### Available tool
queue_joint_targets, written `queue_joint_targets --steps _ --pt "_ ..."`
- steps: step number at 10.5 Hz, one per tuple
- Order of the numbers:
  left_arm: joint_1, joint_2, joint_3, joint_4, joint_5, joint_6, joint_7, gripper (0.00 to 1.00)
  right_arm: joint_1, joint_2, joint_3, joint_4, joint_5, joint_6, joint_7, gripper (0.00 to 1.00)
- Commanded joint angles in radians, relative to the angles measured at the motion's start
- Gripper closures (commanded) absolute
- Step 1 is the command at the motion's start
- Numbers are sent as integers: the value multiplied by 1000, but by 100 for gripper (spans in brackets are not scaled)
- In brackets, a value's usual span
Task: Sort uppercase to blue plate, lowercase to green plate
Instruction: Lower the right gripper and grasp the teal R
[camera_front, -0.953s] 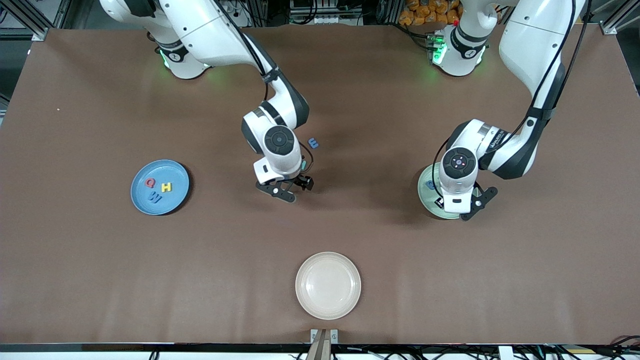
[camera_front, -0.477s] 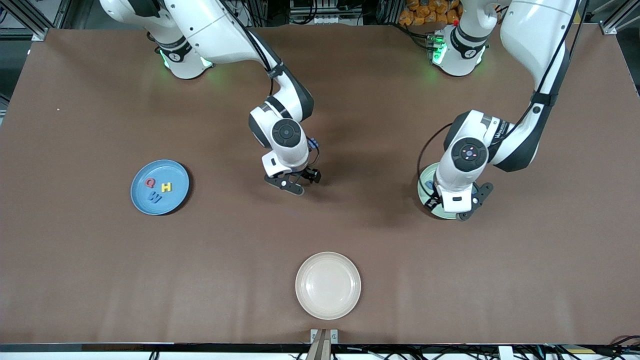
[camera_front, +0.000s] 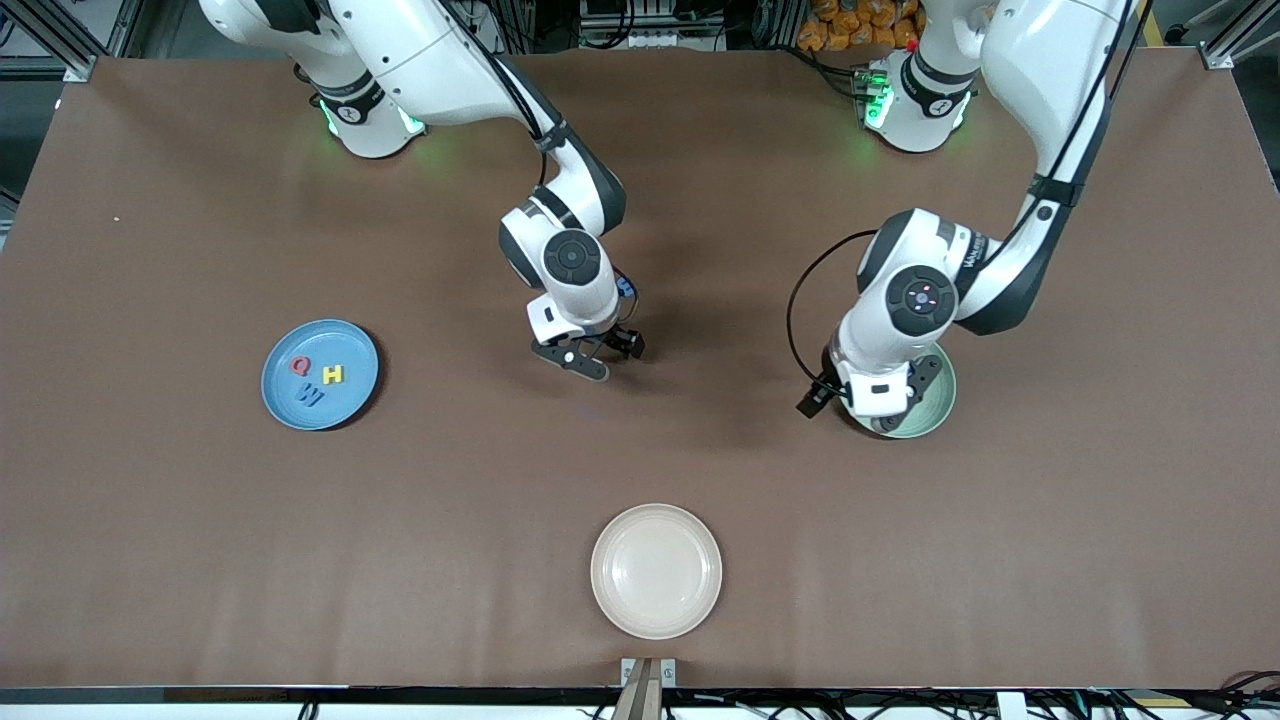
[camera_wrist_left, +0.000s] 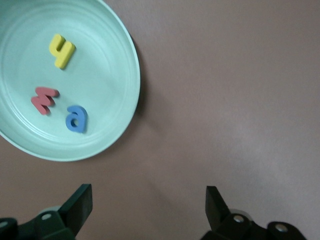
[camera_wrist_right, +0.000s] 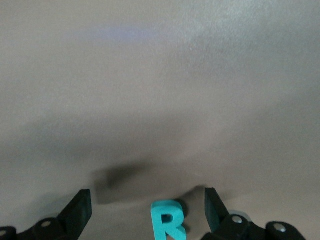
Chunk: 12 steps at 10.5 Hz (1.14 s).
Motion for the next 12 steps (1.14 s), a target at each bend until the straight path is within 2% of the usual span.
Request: queue_joint_targets --steps 1,9,10,11,12 --pt "-5 7 -1 7 -18 -1 2 0 -24 -58 34 -77 -1 30 29 0" --pt "-28 36 -20 7 55 36 24 0 -12 -42 36 -75 -2 38 65 0" --pt "-32 36 -20 7 95 36 22 0 -10 -42 36 -75 -5 38 65 20" --pt "-32 38 -20 7 101 36 24 0 -10 -40 36 -75 -7 38 66 78" --pt "-31 36 -21 7 100 36 34 0 -10 -40 36 -77 -12 44 66 100"
